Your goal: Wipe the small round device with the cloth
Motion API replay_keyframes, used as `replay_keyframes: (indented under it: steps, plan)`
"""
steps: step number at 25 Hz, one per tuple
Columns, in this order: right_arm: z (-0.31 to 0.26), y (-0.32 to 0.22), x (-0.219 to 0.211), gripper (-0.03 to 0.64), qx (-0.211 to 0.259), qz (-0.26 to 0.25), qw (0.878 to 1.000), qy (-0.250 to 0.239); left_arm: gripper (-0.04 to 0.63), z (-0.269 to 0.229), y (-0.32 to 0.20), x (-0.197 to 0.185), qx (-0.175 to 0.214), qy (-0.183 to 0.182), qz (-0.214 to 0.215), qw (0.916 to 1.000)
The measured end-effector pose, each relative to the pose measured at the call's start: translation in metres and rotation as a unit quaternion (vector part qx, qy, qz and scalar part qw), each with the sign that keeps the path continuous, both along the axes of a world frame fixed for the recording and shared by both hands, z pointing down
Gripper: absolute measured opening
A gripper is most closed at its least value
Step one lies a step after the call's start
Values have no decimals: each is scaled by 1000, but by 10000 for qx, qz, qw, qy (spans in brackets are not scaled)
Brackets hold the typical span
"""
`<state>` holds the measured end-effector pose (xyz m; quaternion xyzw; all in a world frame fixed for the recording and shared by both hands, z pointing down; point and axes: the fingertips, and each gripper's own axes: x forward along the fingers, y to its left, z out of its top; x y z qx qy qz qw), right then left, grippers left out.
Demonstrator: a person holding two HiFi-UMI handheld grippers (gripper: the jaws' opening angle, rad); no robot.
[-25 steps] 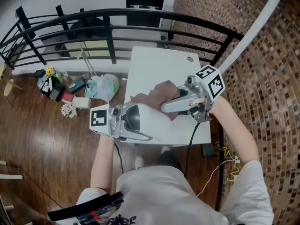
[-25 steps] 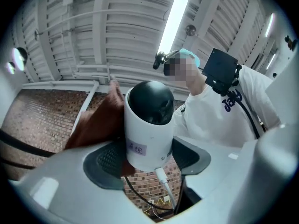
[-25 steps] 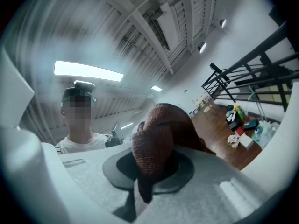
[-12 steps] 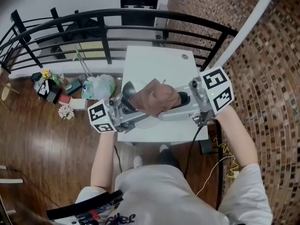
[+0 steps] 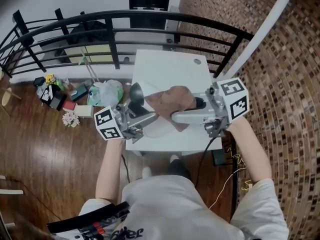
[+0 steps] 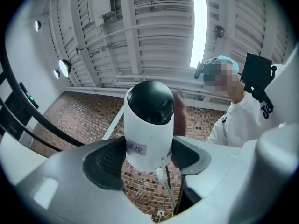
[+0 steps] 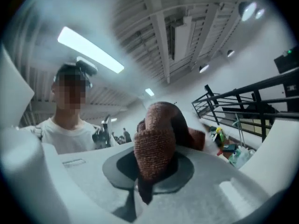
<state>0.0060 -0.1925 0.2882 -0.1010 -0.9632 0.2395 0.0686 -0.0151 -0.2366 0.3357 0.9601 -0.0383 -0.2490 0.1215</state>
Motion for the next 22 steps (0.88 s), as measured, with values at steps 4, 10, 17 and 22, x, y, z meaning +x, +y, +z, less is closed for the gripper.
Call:
replay_keyframes:
  steps: [4,10,17,22]
  plan:
    - [-26,-66,24,25,-750,869,9911,-673,336,-13,35,-4,658,170,687,9953]
    - [16,-53,-5,25,-1563,-246,9871,-241,336,-35,76,4,1461,367,1569,9761]
    - [22,-45,-20,25,-2272,-578,9681,-880,337,-44,81,-10,1468,923,1736,9694]
    - [22,-48,-19,25,-1958,-366,9776,-679,337,-31,64,-10,1272,705,1335,9803]
